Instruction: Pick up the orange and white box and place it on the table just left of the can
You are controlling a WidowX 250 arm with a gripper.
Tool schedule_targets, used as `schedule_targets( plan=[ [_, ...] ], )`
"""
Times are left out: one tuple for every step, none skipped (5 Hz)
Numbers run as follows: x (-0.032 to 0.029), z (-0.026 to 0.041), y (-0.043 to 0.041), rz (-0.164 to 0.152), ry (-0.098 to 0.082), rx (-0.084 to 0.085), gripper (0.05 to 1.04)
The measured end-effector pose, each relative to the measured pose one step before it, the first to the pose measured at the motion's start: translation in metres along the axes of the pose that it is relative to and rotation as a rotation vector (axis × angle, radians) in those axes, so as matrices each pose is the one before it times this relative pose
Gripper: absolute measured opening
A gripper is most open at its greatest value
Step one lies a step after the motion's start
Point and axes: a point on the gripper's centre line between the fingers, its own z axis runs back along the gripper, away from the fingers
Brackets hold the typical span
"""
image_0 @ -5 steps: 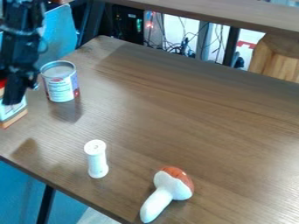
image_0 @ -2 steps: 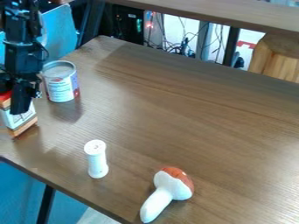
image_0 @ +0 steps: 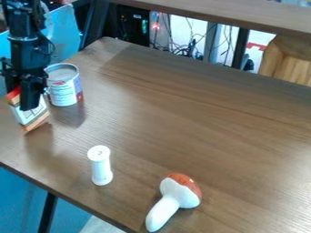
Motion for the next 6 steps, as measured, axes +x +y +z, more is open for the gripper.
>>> schedule_targets(
  plan=[
    [0.00190,-0.00526,-0.00026,0.0207,0.0294,-0.0121,0.456],
    [-0.00295,-0.00115,-0.00199,0.0253,0.0280,-0.0120,0.772],
    [-0.00076,-0.00128,0.00003,0.0053,0.0193,-0.0059,1.003],
    [-0.00016,0.00273,-0.00583,-0.0001,0.0172,0.0082,1.009],
    [-0.00959,0.04832,-0.01742,-0.0187,-0.0956,0.1019,1.003],
    [-0.00343,0.05463,-0.02961,-0.0319,-0.0848,0.1785,1.001]
  ],
)
